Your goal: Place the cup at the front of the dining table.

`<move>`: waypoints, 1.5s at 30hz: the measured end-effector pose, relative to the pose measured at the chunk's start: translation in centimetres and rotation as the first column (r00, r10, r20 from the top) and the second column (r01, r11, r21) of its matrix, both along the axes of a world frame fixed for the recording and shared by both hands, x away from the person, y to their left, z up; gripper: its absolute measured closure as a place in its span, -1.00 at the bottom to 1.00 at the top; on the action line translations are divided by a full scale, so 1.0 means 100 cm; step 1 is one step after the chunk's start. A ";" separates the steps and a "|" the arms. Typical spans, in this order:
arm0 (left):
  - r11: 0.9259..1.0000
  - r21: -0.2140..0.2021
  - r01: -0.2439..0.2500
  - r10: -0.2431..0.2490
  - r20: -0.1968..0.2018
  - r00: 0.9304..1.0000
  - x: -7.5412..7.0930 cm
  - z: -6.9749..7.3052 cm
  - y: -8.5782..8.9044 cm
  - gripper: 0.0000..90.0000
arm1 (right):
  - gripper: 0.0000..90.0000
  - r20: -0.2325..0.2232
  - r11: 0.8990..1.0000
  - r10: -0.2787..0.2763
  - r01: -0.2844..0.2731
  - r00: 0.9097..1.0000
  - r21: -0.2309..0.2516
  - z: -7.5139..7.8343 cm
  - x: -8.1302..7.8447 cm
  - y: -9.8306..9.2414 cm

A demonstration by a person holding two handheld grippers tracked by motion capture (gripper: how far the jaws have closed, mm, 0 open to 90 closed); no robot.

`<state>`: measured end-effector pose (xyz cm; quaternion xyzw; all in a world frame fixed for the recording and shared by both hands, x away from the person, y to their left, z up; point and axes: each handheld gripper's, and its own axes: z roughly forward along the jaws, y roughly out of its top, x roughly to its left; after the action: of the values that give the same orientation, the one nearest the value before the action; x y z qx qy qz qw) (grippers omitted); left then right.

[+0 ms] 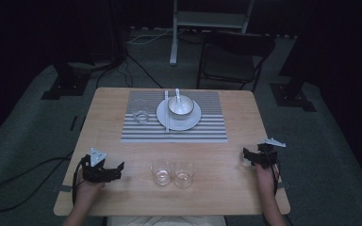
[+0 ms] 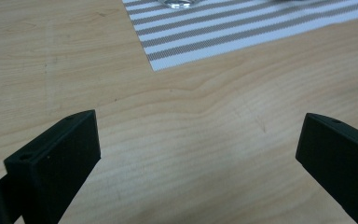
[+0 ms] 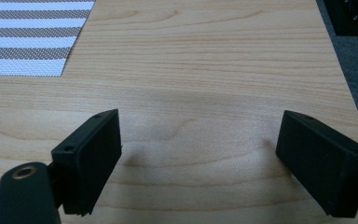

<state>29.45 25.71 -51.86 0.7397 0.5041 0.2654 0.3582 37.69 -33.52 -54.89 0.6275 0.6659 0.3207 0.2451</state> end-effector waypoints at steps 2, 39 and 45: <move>1.000 -0.010 -0.002 0.002 0.001 1.000 -0.004 -0.002 0.001 -0.99 | -0.70 -0.001 1.000 0.000 0.000 1.000 0.001 0.000 0.000 0.000; 0.990 -0.008 -0.138 0.137 -0.016 0.990 -0.059 -0.012 0.050 -0.99 | -0.70 0.000 1.000 0.001 -0.001 1.000 -0.002 0.000 -0.001 0.001; 0.987 -0.007 -0.163 0.163 -0.018 0.987 -0.063 -0.013 0.059 -0.99 | -0.70 0.000 1.000 0.000 0.000 1.000 -0.002 0.000 -0.001 0.001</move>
<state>23.19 31.62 -53.12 0.6967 0.5671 0.2851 0.3342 37.58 -33.41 -54.86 0.6270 0.6664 0.3200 0.2458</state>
